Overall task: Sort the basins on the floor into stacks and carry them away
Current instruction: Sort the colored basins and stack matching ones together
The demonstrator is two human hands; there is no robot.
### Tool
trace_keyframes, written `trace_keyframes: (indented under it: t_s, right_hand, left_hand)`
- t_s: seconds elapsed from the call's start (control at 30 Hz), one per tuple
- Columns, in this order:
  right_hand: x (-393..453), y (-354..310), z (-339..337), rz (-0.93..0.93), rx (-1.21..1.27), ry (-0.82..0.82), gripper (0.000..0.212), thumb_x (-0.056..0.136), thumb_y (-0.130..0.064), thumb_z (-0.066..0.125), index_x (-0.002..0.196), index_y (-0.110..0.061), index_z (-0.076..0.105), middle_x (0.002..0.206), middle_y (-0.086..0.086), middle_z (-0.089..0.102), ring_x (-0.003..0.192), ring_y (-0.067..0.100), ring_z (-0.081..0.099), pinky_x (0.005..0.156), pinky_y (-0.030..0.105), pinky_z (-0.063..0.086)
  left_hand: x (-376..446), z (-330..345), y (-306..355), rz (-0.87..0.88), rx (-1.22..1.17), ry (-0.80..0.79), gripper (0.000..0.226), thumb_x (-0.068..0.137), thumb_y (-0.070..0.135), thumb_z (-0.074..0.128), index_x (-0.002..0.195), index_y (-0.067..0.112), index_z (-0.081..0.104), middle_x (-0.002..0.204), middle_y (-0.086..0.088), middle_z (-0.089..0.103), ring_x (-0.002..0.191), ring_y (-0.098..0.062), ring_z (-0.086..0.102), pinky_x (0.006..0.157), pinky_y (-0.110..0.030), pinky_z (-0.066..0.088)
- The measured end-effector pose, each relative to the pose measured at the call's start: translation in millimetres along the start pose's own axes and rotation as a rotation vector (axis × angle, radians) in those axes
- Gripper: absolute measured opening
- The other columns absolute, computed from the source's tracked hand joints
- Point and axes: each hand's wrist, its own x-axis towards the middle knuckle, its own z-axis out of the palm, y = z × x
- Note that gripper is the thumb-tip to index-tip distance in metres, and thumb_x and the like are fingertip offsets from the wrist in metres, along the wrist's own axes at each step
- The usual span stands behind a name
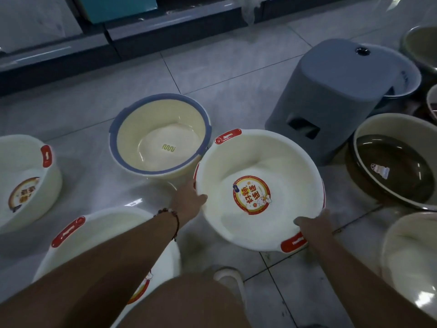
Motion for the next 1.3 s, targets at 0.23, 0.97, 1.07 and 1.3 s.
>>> trace_keyframes:
  t_s: [0.23,0.97,1.07,1.3]
  right_hand:
    - [-2.6,21.8,5.2,0.372,0.43,-0.186,0.039,0.085,0.006,0.059,0.121,-0.007,0.05,0.103,0.017,0.061,0.088,0.033,0.059,0.075,0.046,0.052]
    - [-187.6,-130.7,39.5,-0.221,-0.141,-0.511,0.028,0.083,0.003,0.059,0.109,-0.005,0.052,0.091,0.013,0.052,0.078,0.024,0.05,0.063,0.034,0.046]
    - [-225.7,-127.4,86.1,-0.268,-0.203,-0.619,0.023,0.082,0.003,0.06,0.103,-0.004,0.054,0.086,0.013,0.053,0.075,0.024,0.052,0.061,0.033,0.046]
    - [-246.3,-81.0,167.0,-0.26,-0.351,-0.667,0.035,0.078,-0.003,0.065,0.111,-0.002,0.056,0.087,0.013,0.054,0.079,0.025,0.053,0.064,0.031,0.047]
  left_hand:
    - [9.7,7.4,-8.2,-0.132,-0.242,-0.004,0.066,0.073,0.014,0.076,0.128,0.025,0.042,0.115,-0.002,0.06,0.109,-0.026,0.061,0.088,-0.045,0.057]
    - [-198.5,-197.8,-82.9,-0.126,-0.623,0.351,0.011,0.092,0.02,0.065,0.102,0.022,0.06,0.097,-0.004,0.069,0.08,-0.019,0.067,0.062,-0.035,0.059]
    - [-233.1,-225.0,-133.8,-0.145,-0.597,0.441,0.017,0.094,0.018,0.062,0.11,0.021,0.063,0.106,-0.006,0.07,0.09,-0.022,0.067,0.08,-0.04,0.056]
    - [-275.6,-217.9,-232.6,-0.364,-0.551,0.455,0.027,0.096,0.025,0.059,0.121,0.014,0.058,0.111,-0.011,0.066,0.098,-0.03,0.063,0.083,-0.046,0.054]
